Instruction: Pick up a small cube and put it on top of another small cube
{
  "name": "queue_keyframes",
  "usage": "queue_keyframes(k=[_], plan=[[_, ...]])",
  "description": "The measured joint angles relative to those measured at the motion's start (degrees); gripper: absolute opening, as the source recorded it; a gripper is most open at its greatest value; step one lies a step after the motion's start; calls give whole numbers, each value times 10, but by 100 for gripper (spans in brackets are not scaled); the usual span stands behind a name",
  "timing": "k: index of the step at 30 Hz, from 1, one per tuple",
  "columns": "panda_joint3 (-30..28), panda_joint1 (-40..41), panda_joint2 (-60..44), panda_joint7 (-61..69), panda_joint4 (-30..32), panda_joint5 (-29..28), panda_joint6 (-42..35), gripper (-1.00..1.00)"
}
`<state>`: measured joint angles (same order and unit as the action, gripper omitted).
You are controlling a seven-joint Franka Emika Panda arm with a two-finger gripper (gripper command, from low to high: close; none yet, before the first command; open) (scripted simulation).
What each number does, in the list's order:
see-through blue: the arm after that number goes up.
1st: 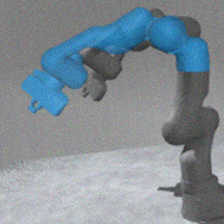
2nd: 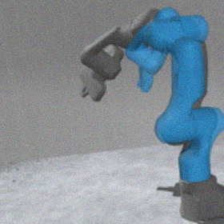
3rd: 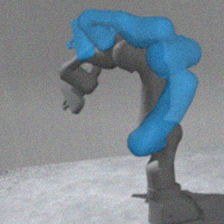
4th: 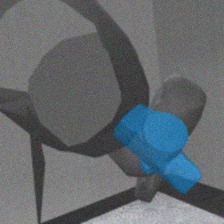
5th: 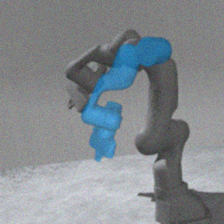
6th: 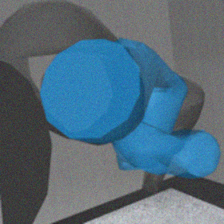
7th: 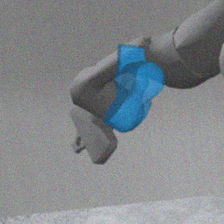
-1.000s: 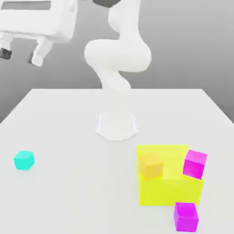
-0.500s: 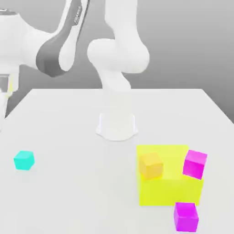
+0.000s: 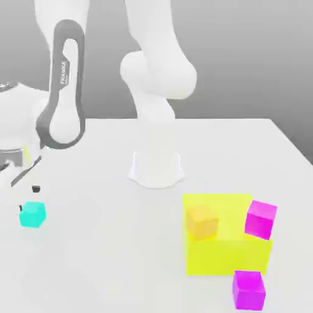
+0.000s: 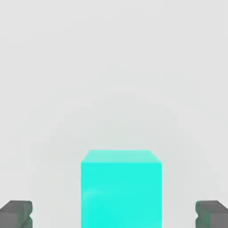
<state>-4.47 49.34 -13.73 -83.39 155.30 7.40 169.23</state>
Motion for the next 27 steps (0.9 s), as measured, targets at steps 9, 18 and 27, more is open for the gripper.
queue_keyframes(k=[9, 18, 27], plan=[[16, 14, -53, 9, -9, 10, 42, -100], [-15, -6, 64, -28, 14, -39, -50, -100], [24, -119, 147, -250, 9, -117, -143, -100]])
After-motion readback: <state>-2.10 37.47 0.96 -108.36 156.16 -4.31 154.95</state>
